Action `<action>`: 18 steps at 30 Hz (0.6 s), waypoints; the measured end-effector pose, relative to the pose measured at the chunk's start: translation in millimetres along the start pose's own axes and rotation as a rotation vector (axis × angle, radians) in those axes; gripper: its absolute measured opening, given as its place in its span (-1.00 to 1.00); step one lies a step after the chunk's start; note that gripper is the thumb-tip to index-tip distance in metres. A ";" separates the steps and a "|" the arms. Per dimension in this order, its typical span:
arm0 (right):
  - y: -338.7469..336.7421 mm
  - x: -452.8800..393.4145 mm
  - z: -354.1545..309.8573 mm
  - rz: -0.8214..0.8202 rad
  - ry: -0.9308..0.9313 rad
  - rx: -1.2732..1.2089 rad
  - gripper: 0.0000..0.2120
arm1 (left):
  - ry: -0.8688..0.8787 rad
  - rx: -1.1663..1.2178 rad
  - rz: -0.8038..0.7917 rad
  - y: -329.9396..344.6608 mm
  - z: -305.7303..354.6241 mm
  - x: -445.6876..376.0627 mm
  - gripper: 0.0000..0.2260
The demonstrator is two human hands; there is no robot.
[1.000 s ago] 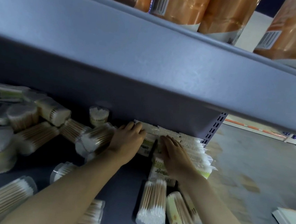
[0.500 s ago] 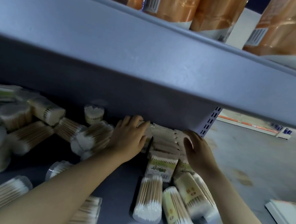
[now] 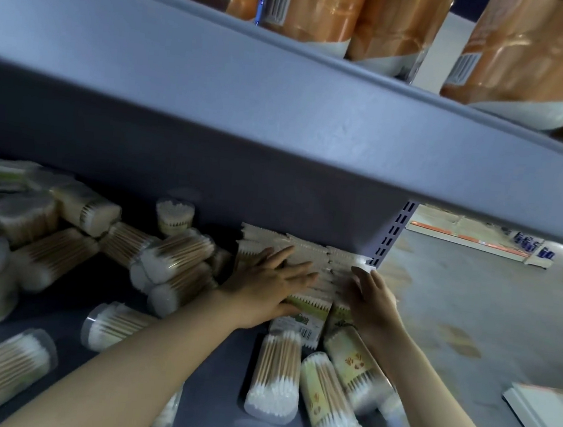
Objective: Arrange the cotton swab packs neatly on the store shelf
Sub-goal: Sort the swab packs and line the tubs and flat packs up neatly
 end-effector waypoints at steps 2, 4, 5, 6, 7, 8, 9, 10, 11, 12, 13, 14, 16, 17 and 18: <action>0.6 1.8 -1.0 -0.007 -0.002 -0.020 -0.69 | 0.027 -0.031 0.014 3.2 4.8 -2.7 -0.42; 2.1 2.7 -2.4 -0.003 -0.009 -0.031 -0.70 | 0.047 -0.054 0.024 5.5 9.3 -3.9 -0.40; 3.2 2.9 -3.0 -0.004 -0.015 -0.027 -0.69 | 0.052 -0.069 0.034 6.1 10.6 -4.0 -0.39; 4.1 3.0 -3.7 -0.007 -0.017 -0.021 -0.69 | 0.054 -0.081 0.042 6.1 11.7 -3.7 -0.39; 4.6 3.0 -4.1 -0.008 -0.014 -0.021 -0.67 | 0.051 -0.089 0.045 6.4 12.2 -3.8 -0.38; 4.5 3.1 -4.6 -0.010 -0.010 -0.025 -0.66 | 0.046 -0.094 0.038 6.9 12.8 -4.2 -0.37; 4.4 3.1 -4.5 -0.014 -0.010 -0.030 -0.65 | 0.040 -0.091 0.024 8.0 13.8 -5.3 -0.37; 4.0 3.0 -4.5 -0.020 -0.013 -0.033 -0.65 | 0.034 -0.077 0.011 9.1 15.1 -7.0 -0.36; 3.8 2.8 -4.0 -0.029 -0.015 -0.034 -0.64 | 0.027 -0.050 0.006 10.6 16.3 -8.8 -0.35; 3.8 2.6 -3.3 -0.038 -0.016 -0.033 -0.63 | 0.018 -0.020 0.002 12.0 17.7 -10.4 -0.34; 3.8 2.4 -3.0 -0.042 -0.017 -0.034 -0.63 | 0.008 0.005 -0.001 13.1 18.3 -11.3 -0.33; 3.8 2.3 -2.9 -0.042 -0.016 -0.036 -0.62 | 0.000 0.022 -0.001 14.2 18.7 -11.5 -0.33; 4.1 2.6 -2.9 -0.039 -0.019 -0.042 -0.62 | -0.011 0.036 0.008 15.7 19.1 -11.3 -0.34; 4.2 2.7 -2.9 -0.040 -0.021 -0.043 -0.62 | -0.016 0.040 0.015 16.4 19.2 -11.2 -0.34; 3.8 2.8 -3.1 -0.039 -0.023 -0.042 -0.63 | -0.020 0.039 0.021 16.5 19.8 -11.2 -0.35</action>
Point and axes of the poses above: each hand's wrist, its own x-axis away from the middle knuckle, its own y-axis out of the palm, z = x × y, the point moved 1 cm from there along -x, towards the middle knuckle, and after that the axes turned 15 degrees about z, right-handed, at the moved point
